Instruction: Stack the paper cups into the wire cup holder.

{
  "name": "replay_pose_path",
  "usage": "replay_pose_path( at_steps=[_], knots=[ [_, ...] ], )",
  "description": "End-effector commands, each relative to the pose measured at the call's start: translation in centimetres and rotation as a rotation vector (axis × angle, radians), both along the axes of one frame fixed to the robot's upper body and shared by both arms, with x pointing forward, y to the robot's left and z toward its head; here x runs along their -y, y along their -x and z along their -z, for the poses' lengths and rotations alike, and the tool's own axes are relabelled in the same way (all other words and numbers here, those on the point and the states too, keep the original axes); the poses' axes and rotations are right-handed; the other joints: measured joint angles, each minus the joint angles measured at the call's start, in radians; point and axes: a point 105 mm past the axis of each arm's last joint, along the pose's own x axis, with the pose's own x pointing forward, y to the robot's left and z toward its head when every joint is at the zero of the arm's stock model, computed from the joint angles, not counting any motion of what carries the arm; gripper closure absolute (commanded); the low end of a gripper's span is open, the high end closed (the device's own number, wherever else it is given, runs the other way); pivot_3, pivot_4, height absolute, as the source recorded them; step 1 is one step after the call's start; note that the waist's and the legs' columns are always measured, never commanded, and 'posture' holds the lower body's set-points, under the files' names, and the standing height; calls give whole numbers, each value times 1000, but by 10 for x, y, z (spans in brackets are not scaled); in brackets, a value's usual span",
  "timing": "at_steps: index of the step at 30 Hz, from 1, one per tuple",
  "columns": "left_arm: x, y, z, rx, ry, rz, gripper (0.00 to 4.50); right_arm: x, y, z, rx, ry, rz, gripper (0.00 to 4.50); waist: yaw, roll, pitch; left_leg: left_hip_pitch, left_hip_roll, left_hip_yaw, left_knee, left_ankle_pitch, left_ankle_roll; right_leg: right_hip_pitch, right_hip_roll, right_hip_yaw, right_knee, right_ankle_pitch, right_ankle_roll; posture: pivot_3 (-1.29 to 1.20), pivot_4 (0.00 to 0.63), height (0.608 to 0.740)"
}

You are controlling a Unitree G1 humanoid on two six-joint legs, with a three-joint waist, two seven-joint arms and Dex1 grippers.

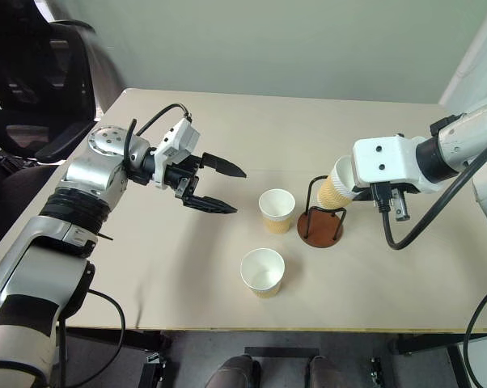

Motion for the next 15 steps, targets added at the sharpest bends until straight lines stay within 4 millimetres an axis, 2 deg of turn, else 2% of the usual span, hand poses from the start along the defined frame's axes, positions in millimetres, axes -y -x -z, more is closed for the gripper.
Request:
replay_pose_path(
  at_steps=[1,4,7,11,15],
  knots=[
    [0,5,-15,45,14,38,0,-7,2,-11,30,-52,-3,2903,0,0,0,0,0,0,0,0,0,0,0,0,0,0,0,0,150,740],
    [0,5,-15,46,19,39,0,-11,3,-14,23,-100,2,1857,0,0,0,0,0,0,0,0,0,0,0,0,0,0,0,0,150,740],
    [0,5,-16,49,30,38,0,-14,1,-23,31,-193,35,1857,0,0,0,0,0,0,0,0,-1,0,0,0,0,0,0,0,150,740],
    [-2,4,-15,64,54,28,0,-32,0,-53,44,-482,77,1857,-4,0,0,0,0,0,0,1,-2,-1,0,0,0,0,0,0,150,740],
    [-3,5,-15,50,55,17,0,-42,11,-57,-19,-588,80,1857,-1,0,0,-1,1,0,-1,2,-3,-2,1,0,1,-1,-2,0,150,740]
  ],
)
